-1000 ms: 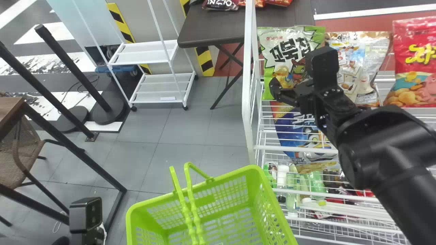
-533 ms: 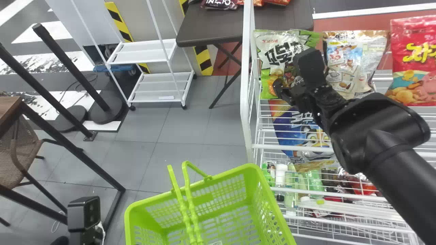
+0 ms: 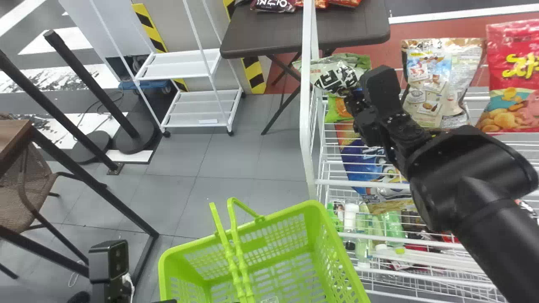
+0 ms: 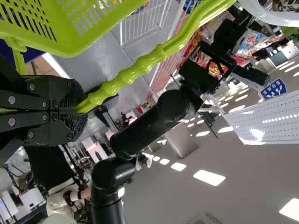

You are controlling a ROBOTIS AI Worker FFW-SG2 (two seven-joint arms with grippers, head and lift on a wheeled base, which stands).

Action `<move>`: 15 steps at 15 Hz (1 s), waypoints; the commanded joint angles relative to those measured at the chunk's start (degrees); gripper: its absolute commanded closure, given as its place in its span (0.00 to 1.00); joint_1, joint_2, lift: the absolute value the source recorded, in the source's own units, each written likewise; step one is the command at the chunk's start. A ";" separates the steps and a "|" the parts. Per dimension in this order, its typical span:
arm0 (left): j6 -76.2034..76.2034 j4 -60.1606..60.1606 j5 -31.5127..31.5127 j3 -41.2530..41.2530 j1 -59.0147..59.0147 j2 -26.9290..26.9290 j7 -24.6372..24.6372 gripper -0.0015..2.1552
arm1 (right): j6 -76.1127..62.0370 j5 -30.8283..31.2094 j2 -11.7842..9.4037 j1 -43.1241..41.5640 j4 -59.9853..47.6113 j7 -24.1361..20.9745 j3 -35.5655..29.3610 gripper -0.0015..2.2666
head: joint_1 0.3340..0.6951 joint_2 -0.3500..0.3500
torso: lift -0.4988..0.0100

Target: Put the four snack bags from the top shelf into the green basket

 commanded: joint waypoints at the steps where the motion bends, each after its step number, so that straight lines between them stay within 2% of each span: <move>1: 0.00 0.08 0.00 -0.03 -0.11 0.09 -0.66 1.00 | 0.90 0.75 0.05 3.89 -7.20 0.21 -3.27 0.99 | 1.00 0.90 | 0.97; 7: 0.00 -0.19 0.00 0.06 -2.75 0.18 -0.66 1.00 | 9.34 -0.04 0.05 19.00 -31.46 0.21 -7.93 0.99 | 1.00 0.88 | 0.97; 10: 0.88 -0.19 -0.35 -0.03 -4.95 0.09 -0.66 1.00 | 17.60 -0.48 -2.11 28.76 -45.70 0.21 -8.11 0.99 | 1.00 0.85 | 0.97; 13: 1.58 -0.28 -0.70 -0.29 -5.74 0.18 -0.66 1.00 | 23.40 -0.57 -5.71 39.39 -57.65 0.30 -8.63 0.99 | 1.00 0.84 | 0.97; 15: 1.93 -0.36 -0.97 -0.91 -6.18 0.18 -0.66 1.00 | 28.85 -3.47 -8.26 43.79 -63.19 0.92 -7.75 0.99 | 1.00 0.83 | 0.97</move>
